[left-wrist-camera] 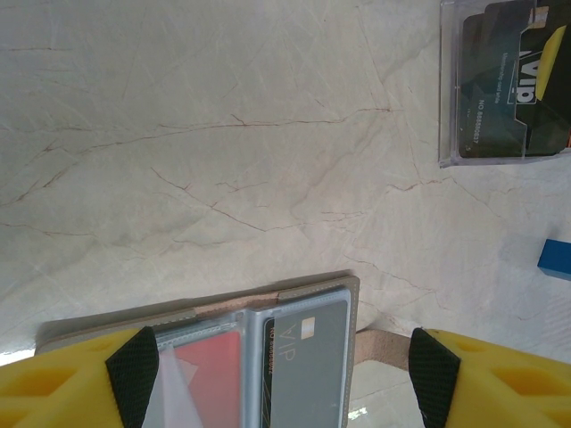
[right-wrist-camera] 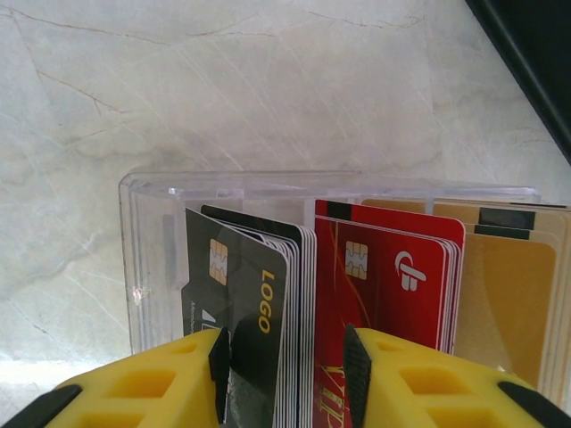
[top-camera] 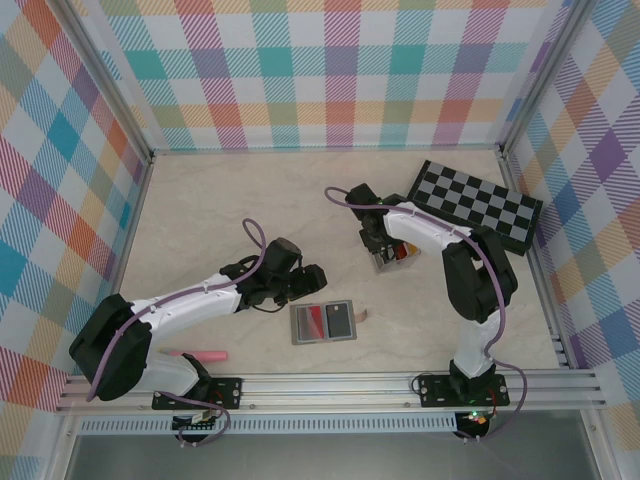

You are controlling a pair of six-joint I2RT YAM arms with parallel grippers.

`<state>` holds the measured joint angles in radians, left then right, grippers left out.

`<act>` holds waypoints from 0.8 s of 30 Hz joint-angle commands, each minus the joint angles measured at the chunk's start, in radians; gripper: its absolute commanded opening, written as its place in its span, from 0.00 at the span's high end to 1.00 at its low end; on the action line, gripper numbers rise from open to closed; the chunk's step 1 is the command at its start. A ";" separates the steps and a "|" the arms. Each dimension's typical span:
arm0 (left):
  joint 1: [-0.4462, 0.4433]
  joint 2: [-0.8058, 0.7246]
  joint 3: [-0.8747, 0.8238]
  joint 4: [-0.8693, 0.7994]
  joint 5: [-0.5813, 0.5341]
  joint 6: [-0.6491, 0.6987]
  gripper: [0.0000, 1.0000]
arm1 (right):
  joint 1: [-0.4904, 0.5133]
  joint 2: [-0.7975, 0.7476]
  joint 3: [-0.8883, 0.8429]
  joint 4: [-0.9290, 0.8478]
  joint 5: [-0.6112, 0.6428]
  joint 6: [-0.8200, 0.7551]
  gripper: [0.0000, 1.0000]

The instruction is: Put the credit cards into the card holder

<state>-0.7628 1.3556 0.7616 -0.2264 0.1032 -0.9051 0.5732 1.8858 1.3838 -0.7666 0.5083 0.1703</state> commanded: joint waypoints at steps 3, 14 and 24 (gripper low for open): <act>0.013 -0.009 0.013 -0.007 -0.003 -0.009 0.24 | -0.001 -0.048 0.026 -0.039 0.035 -0.011 0.61; 0.014 -0.001 0.020 -0.007 0.004 -0.008 0.23 | -0.001 -0.049 0.023 -0.046 0.033 -0.008 0.74; 0.013 0.003 0.024 -0.010 0.009 -0.004 0.23 | 0.002 -0.085 0.020 -0.060 0.023 0.005 0.83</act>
<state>-0.7620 1.3556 0.7616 -0.2264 0.1043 -0.9051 0.5732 1.8473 1.3842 -0.7876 0.5156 0.1677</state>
